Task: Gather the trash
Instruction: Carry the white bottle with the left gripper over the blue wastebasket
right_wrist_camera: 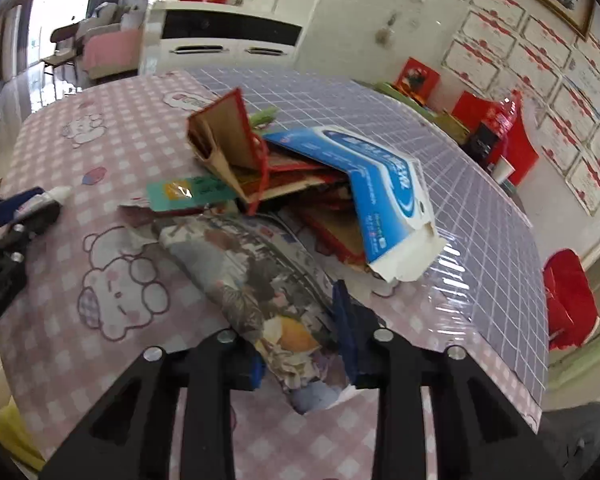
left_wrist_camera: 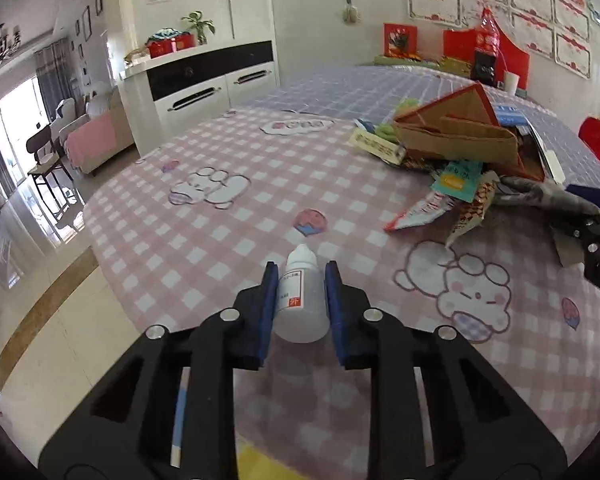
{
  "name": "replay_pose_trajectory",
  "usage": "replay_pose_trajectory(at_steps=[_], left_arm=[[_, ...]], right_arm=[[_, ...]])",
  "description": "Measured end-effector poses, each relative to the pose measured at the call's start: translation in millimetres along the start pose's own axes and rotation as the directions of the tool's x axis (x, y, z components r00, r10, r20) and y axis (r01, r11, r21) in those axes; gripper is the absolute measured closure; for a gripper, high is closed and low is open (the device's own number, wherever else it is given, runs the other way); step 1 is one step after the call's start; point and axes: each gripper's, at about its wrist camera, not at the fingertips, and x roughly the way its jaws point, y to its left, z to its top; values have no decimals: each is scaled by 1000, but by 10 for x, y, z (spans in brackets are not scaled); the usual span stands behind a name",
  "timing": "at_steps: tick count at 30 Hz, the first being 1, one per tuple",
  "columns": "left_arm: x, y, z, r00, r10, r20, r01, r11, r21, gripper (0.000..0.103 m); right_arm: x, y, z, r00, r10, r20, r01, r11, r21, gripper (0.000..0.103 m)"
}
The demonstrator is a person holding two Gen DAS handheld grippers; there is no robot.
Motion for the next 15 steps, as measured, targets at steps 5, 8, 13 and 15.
replay_pose_trajectory(at_steps=[5,8,13,15], left_arm=[[-60,241,-4,1000,16,5,-16,998,-59,79],[-161,362,-7,999,1,42,2,996,-91,79],[-322,567,-14,997,11,79,-1,992,-123,79],[-385,656,-20,996,12,83,0,990,-143,79]], right_arm=[[-199,-58,16,999,34,40,-36,998,51,84],[-400,-35,46,997,32,77,-35,999,36,89],[-750,-7,101,987,56,152,-64,996,53,94],[-915,49,153,977,92,192,-104,993,55,94]])
